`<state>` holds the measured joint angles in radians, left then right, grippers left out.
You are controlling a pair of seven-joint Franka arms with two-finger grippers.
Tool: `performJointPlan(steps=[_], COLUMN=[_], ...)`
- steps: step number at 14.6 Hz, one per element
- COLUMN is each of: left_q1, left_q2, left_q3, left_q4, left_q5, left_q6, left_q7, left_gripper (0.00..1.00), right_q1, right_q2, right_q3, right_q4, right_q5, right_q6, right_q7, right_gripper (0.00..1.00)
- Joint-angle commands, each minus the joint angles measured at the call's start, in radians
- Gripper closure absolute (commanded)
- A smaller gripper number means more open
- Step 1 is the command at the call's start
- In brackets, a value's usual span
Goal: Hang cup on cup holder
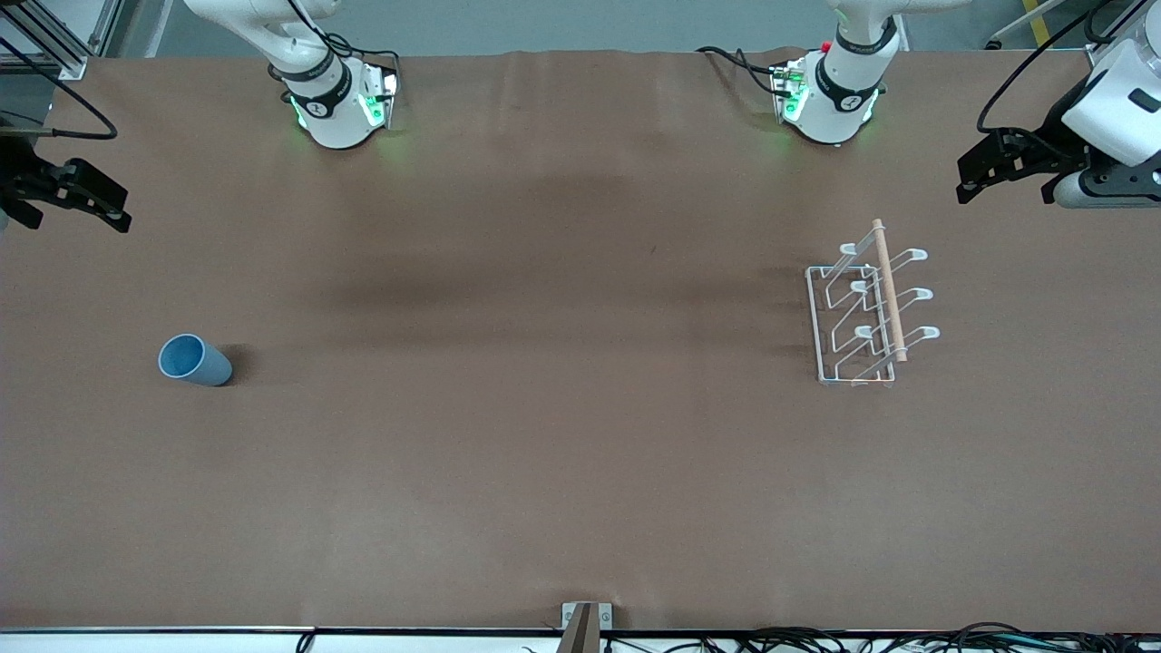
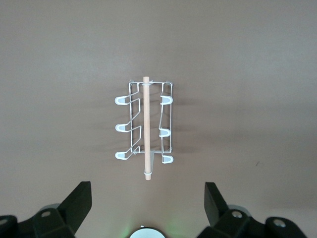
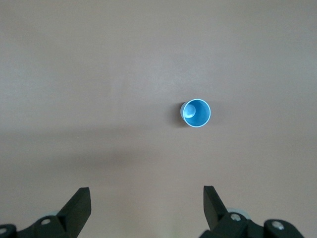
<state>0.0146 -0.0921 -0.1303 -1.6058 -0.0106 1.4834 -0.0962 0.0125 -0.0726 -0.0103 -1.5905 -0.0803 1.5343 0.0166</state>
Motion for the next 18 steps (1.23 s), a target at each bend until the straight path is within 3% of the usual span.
performJointPlan(steps=[1, 15, 18], left_q1=[-0.004, -0.009, -0.007], left_q2=[0.017, 0.034, 0.034], left_q3=[-0.003, -0.006, -0.006], left_q4=[0.03, 0.041, 0.041], left_q5=[0.017, 0.006, 0.006], left_q6=[-0.006, -0.014, -0.014], left_q7=[0.0, 0.003, 0.004], left_gripper=[0.0, 0.0, 0.0], right_q1=[0.003, -0.031, -0.08], right_q2=[0.004, 0.007, 0.013], right_q3=[-0.002, -0.008, -0.01], right_q4=[0.014, -0.017, -0.121], right_q5=[0.016, 0.016, 0.016], right_q6=[-0.014, 0.013, 0.11], right_q7=[0.005, -0.007, -0.01], right_gripper=[0.0, 0.0, 0.0])
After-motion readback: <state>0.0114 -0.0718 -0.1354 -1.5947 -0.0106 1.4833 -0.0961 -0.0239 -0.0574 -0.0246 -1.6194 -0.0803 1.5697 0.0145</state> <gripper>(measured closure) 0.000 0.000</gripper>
